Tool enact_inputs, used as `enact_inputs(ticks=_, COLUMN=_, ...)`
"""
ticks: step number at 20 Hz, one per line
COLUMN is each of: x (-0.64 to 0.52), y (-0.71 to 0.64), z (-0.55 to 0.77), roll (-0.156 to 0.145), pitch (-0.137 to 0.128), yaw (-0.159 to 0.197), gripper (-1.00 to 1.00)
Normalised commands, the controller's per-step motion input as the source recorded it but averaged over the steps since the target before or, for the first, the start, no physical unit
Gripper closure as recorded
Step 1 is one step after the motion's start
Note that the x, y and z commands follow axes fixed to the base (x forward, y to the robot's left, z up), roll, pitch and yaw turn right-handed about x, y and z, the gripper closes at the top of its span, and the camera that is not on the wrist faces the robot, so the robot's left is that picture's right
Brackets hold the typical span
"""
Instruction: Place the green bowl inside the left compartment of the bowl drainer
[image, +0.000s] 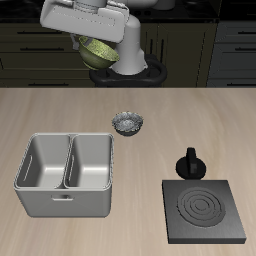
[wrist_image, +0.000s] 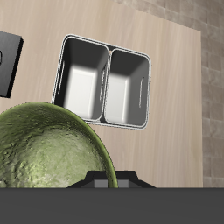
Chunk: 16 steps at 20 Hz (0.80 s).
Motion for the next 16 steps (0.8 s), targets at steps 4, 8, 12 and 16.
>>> enact_inputs(ticks=4, x=0.28, y=-0.09, z=-0.09, roll=0.003, pitch=0.034, yaw=-0.035, gripper=1.00)
enact_inputs(ticks=8, x=0.39, y=0.01, z=-0.03, roll=0.018, pitch=-0.006, yaw=-0.006, gripper=1.00)
enact_inputs(ticks=12, x=0.26, y=0.11, z=0.02, roll=0.014, pitch=-0.007, yaw=-0.021, gripper=1.00)
enact_inputs(ticks=16, x=0.25, y=0.11, z=0.04, roll=0.026, pitch=0.001, yaw=-0.033, gripper=1.00)
